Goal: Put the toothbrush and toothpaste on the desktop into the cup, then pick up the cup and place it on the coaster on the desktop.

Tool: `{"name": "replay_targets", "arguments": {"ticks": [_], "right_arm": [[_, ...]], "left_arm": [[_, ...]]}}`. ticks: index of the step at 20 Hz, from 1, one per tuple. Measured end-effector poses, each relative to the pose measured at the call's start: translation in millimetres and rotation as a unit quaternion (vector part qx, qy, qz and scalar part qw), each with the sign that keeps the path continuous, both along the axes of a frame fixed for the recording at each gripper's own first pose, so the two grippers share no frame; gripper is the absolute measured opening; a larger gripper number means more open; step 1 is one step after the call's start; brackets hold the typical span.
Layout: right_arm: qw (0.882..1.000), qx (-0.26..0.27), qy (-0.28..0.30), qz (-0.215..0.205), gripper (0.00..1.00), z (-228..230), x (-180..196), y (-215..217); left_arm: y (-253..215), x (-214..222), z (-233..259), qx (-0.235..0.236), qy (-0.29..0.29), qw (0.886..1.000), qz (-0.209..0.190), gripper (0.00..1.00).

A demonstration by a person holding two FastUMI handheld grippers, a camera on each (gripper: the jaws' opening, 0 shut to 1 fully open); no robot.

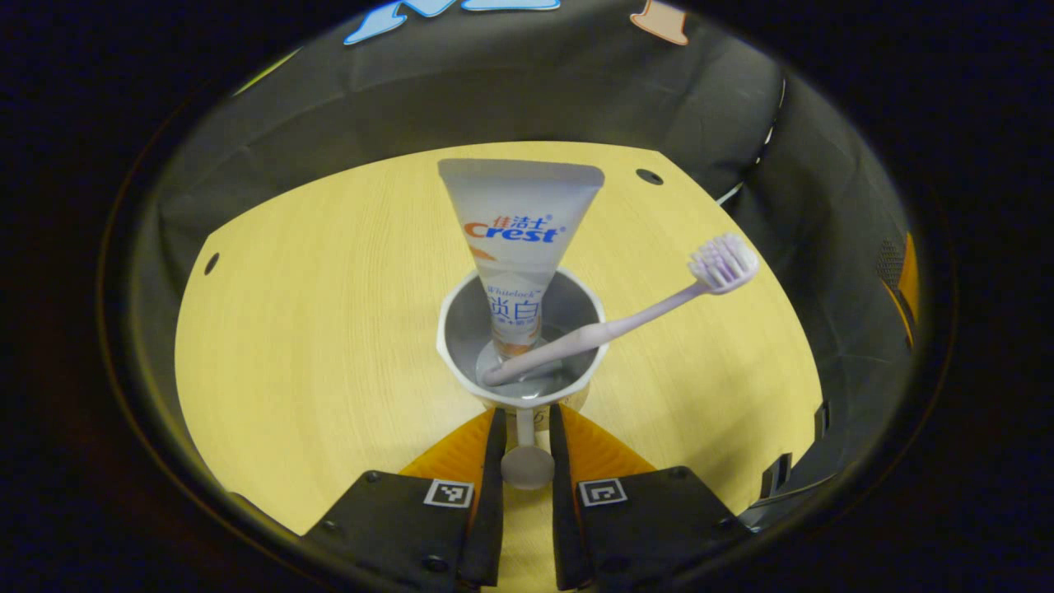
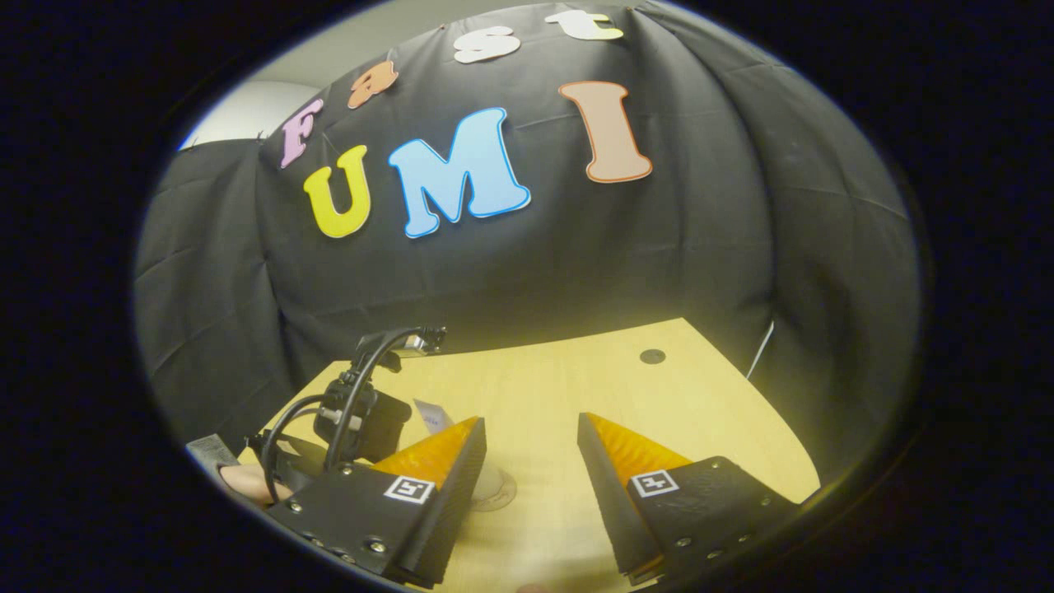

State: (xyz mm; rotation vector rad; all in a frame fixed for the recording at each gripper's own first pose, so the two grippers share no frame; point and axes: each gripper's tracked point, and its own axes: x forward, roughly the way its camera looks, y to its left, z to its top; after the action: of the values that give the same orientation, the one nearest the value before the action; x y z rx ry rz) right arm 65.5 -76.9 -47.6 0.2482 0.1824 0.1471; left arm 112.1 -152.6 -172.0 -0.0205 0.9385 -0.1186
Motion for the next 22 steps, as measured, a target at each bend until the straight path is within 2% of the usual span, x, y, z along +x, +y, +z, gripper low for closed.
{"name": "replay_targets", "arguments": {"ticks": [2, 3, 4, 5, 6, 7, 8, 9, 10, 11, 13, 14, 15, 16, 18, 19, 20, 22], "right_arm": [[1.000, -0.002, -0.001, 0.003, 0.72, -0.3, -2.4, -1.3], [1.000, -0.003, -0.001, 0.004, 0.72, 0.1, -2.3, -2.1], [1.000, -0.004, -0.002, 0.006, 0.72, 0.4, -3.9, -2.4], [1.000, -0.004, -0.003, 0.008, 0.72, 1.6, -5.2, -1.8], [1.000, -0.005, -0.005, 0.011, 0.67, 2.3, -7.3, -1.4], [1.000, -0.006, -0.006, 0.014, 0.67, 3.7, -8.2, -0.6], [1.000, -0.008, -0.009, 0.018, 0.72, 4.7, -10.9, 0.6], [1.000, -0.010, -0.011, 0.022, 0.72, 6.8, -12.8, 1.5], [1.000, -0.012, -0.014, 0.025, 0.67, 8.4, -15.9, 2.3], [0.999, -0.014, -0.017, 0.028, 0.72, 11.1, -18.0, 2.8], [0.999, -0.020, -0.022, 0.029, 0.72, 15.4, -20.9, 4.8], [0.999, -0.024, -0.024, 0.027, 0.72, 16.9, -23.3, 4.7], [0.999, -0.027, -0.028, 0.025, 0.72, 20.0, -25.9, 4.1], [0.999, -0.030, -0.032, 0.021, 0.72, 22.4, -28.5, 3.7], [0.998, -0.034, -0.044, 0.007, 0.72, 31.3, -34.0, 1.6], [0.998, -0.037, -0.045, 0.000, 0.67, 33.7, -35.3, 1.2], [0.998, -0.038, -0.049, -0.004, 0.71, 35.4, -37.9, 2.4], [0.997, -0.043, -0.057, -0.015, 0.71, 40.9, -39.7, 6.0]], "left_arm": [[-1.8, -0.7, -0.6, -0.008, -0.001, 1.000, -0.001, 0.37], [-4.3, -1.6, 1.6, -0.011, -0.006, 1.000, -0.003, 0.35], [-4.7, -2.9, 6.4, -0.009, -0.012, 1.000, -0.004, 0.48], [-7.2, -4.1, 9.5, -0.014, -0.017, 1.000, -0.007, 0.43], [-9.6, -6.5, 13.5, -0.017, -0.023, 1.000, -0.006, 0.44], [-11.6, -8.7, 17.6, -0.023, -0.030, 0.999, -0.005, 0.56], [-13.3, -11.8, 22.0, -0.026, -0.037, 0.999, -0.003, 0.62], [-13.2, -15.6, 28.1, -0.030, -0.044, 0.999, 0.000, 0.62], [-12.3, -21.5, 35.2, -0.031, -0.053, 0.998, 0.005, 0.77], [-10.6, -26.3, 42.4, -0.034, -0.065, 0.997, 0.011, 0.70], [-9.3, -36.7, 59.7, -0.043, -0.090, 0.995, 0.021, 0.77], [-3.7, -40.3, 67.9, -0.041, -0.107, 0.993, 0.026, 0.77], [1.9, -42.5, 78.5, -0.038, -0.126, 0.991, 0.034, 0.84], [6.4, -45.9, 89.1, -0.036, -0.146, 0.988, 0.041, 0.77], [15.1, -52.6, 111.2, -0.039, -0.187, 0.980, 0.054, 0.88], [22.6, -56.9, 121.0, -0.038, -0.205, 0.976, 0.060, 0.90], [28.3, -61.5, 132.6, -0.038, -0.225, 0.972, 0.065, 0.92], [44.5, -69.6, 154.7, -0.029, -0.261, 0.962, 0.071, 0.92]]}}
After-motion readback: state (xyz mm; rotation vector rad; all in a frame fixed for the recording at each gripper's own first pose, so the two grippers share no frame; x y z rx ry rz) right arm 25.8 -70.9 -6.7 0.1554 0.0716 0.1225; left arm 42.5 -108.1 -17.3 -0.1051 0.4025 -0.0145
